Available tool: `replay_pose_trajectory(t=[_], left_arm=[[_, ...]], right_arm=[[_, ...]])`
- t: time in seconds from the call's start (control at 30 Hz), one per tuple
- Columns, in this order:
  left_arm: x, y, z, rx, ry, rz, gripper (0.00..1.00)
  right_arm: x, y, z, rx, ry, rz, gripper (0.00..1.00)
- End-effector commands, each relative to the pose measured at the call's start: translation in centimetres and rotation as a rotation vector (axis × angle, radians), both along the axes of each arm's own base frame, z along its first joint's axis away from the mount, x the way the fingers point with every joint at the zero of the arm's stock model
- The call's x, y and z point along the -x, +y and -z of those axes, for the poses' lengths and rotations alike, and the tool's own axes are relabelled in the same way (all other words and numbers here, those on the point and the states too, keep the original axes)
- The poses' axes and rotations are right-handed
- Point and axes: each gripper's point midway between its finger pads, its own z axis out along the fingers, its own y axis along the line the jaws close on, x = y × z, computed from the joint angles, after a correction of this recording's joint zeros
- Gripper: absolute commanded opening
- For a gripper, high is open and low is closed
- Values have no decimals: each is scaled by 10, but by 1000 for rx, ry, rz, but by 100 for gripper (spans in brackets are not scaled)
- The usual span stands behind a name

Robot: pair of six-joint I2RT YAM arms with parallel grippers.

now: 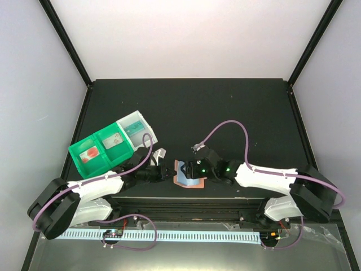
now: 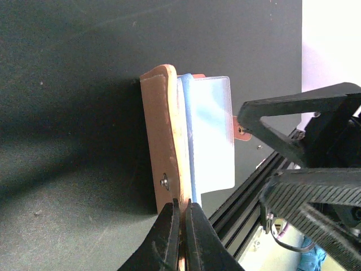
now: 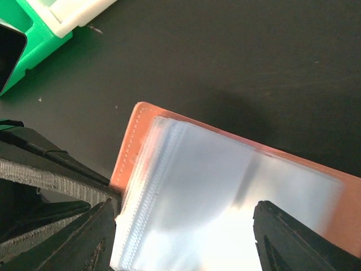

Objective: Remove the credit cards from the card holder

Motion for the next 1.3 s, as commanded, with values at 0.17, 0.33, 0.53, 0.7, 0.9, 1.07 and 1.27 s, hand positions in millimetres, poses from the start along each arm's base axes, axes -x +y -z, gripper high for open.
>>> replay_pose_trajectory(t=[0.17, 0.33, 0.53, 0.7, 0.9, 1.07, 1.27], left_arm=[[-2, -1, -5, 2, -21, -5, 2], [-2, -1, -3, 3, -17, -13, 2], [-3, -1, -4, 4, -21, -15, 2], [-2, 0, -2, 2, -18, -15, 2], [-2, 0, -2, 3, -17, -16, 2], [-2, 0, -2, 5, -19, -18, 1], [-1, 0, -3, 6, -19, -15, 1]], right_arm=[[4, 33, 15, -52, 73, -68, 68], [3, 24, 26, -15, 75, -46, 66], [3, 18, 29, 2, 67, -38, 61], [4, 19, 24, -11, 64, -41, 65], [3, 19, 11, -38, 41, -40, 66], [5, 18, 19, -21, 60, -43, 65], [5, 20, 26, -7, 72, -48, 66]])
